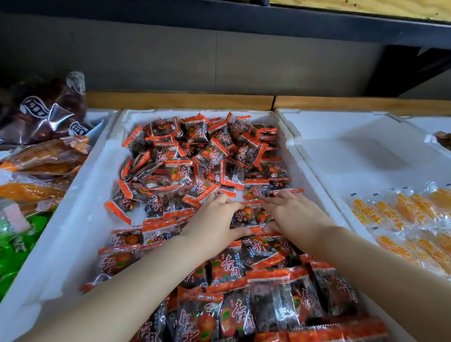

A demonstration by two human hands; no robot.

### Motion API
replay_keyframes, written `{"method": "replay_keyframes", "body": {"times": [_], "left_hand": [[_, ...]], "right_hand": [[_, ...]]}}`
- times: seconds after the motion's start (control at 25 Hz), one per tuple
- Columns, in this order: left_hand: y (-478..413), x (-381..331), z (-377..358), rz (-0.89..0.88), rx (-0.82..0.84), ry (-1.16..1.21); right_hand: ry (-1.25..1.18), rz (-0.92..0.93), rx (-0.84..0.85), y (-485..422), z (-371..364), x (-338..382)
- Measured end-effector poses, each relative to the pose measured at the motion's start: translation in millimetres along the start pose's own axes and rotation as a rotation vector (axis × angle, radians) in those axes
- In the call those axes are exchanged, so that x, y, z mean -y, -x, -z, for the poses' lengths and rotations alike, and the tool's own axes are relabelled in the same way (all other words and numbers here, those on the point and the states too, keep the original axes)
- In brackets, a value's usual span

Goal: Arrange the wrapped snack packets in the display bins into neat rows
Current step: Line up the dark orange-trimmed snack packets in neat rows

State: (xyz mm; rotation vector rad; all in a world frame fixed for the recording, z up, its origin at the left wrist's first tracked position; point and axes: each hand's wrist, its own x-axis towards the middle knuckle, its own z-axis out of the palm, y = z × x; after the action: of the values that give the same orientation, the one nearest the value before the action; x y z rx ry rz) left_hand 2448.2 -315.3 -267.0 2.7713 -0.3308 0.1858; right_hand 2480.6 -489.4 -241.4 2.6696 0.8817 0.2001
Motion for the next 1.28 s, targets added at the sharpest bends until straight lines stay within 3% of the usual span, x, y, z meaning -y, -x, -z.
{"method": "replay_keyframes", "body": {"times": [0.16, 0.28, 0.4, 0.64, 0.76, 1.0, 1.16, 1.28], "left_hand": [[0, 0, -1, -0.003, -0.021, 0.015], [1, 9, 6, -0.01, -0.094, 0.099], [-9, 33, 19, 0.117, -0.207, 0.158], [-38, 57, 26, 0.318, -0.082, 0.132], [-48, 63, 31, 0.414, -0.063, 0.253], [-46, 64, 35, 0.359, -0.14, 0.457], [-46, 60, 42, 0.375, -0.201, 0.744], [-47, 59, 45, 0.361, -0.232, 0.71]], "right_hand": [[-0.016, 0.004, 0.031, 7, 2, -4], [-0.355, -0.069, -0.076, 5, 13, -4], [-0.627, -0.114, -0.176, -20, 22, 6], [-0.769, -0.239, 0.018, -84, 18, 44], [-0.835, -0.291, 0.018, -95, 12, 53], [-0.99, -0.347, -0.204, -98, 14, 50], [-1.025, -0.321, -0.322, -95, 20, 45], [-1.037, -0.367, -0.479, -91, 31, 34]]}}
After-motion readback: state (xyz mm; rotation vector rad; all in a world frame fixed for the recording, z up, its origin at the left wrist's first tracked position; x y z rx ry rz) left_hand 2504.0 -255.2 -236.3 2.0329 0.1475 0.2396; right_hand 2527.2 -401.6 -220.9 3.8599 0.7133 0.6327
